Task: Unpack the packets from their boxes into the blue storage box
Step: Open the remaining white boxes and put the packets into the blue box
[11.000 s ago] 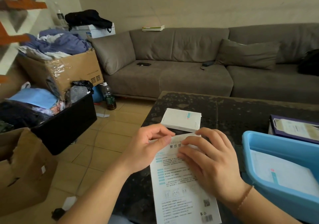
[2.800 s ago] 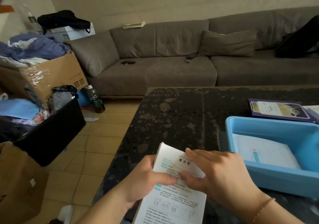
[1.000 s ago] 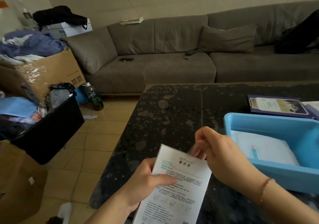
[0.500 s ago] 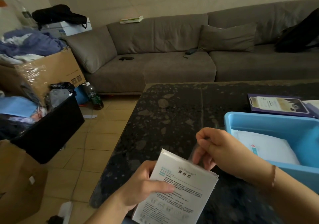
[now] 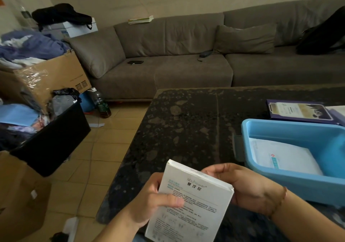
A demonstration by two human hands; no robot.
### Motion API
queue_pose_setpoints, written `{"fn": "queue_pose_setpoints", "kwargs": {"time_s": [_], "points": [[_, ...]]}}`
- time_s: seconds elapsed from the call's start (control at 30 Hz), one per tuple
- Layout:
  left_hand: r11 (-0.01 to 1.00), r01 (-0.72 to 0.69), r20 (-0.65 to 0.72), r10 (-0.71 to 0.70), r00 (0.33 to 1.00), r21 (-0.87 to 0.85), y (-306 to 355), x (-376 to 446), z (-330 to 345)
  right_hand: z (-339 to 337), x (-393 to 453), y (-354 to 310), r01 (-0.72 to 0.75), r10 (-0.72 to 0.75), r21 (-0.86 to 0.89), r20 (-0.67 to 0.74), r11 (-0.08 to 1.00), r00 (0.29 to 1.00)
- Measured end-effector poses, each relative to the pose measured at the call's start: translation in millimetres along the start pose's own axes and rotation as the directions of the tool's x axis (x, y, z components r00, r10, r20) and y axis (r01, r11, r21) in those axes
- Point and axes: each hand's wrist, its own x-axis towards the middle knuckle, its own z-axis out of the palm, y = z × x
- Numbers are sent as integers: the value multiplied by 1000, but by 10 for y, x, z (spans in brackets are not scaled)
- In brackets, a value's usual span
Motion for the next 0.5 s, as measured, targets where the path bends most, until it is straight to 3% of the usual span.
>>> {"fn": "queue_pose_setpoints", "kwargs": {"time_s": [0.17, 0.27, 0.37, 0.5], "points": [[1000, 12, -20, -12, 1000, -26, -37, 10, -24, -12, -127, 71, 18, 6, 176, -134, 984, 991], [999, 11, -58, -14, 998, -49, -40, 22, -28, 95, -259, 110, 162, -103, 171, -308, 972, 946], [998, -4, -28, 3, 1000, -60, -56, 46, -49, 297, -411, 121, 294, -320, -126, -362, 947, 875], [996, -13, 9, 14, 1000, -91, -42, 33, -68, 420, -508, 36, 318, -507, -478, -343, 819, 791]]}}
